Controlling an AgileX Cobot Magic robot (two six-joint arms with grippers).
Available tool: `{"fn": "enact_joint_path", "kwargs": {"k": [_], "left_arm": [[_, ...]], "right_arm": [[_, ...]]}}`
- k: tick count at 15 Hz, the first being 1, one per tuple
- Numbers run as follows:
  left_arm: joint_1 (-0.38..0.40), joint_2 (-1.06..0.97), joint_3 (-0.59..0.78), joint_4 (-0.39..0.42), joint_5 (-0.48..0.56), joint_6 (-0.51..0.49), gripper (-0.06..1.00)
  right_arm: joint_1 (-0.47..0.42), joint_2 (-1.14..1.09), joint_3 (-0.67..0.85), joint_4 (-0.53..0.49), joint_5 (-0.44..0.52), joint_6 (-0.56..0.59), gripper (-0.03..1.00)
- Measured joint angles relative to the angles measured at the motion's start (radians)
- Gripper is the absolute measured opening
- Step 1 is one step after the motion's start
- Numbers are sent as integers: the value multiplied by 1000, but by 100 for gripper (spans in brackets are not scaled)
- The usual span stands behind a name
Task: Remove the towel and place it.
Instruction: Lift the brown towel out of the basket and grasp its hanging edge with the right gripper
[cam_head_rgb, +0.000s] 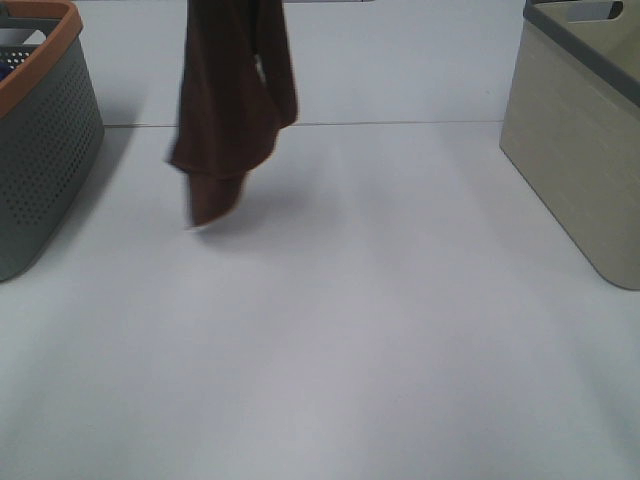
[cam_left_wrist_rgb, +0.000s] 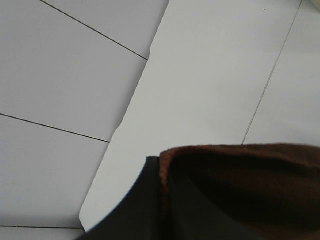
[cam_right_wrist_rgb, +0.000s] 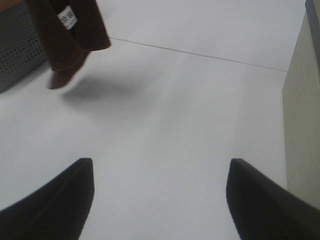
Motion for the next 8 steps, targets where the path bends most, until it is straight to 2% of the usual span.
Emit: {"fn": "enact_joint_path", "kwargs": {"k": [5, 6, 7, 8], "left_arm": [[0, 25, 0, -2, 3, -91, 0], [0, 25, 0, -6, 15, -96, 0], [0, 26, 0, -21, 45, -99, 0], [0, 26, 0, -29, 48, -100, 0]], "right_arm": [[0, 60, 0, 106, -66, -118, 65], [0, 76, 0, 148, -79, -165, 65], [0, 110, -3, 235, -80, -280, 62], [0, 132, -15, 276, -79, -340, 61]]}}
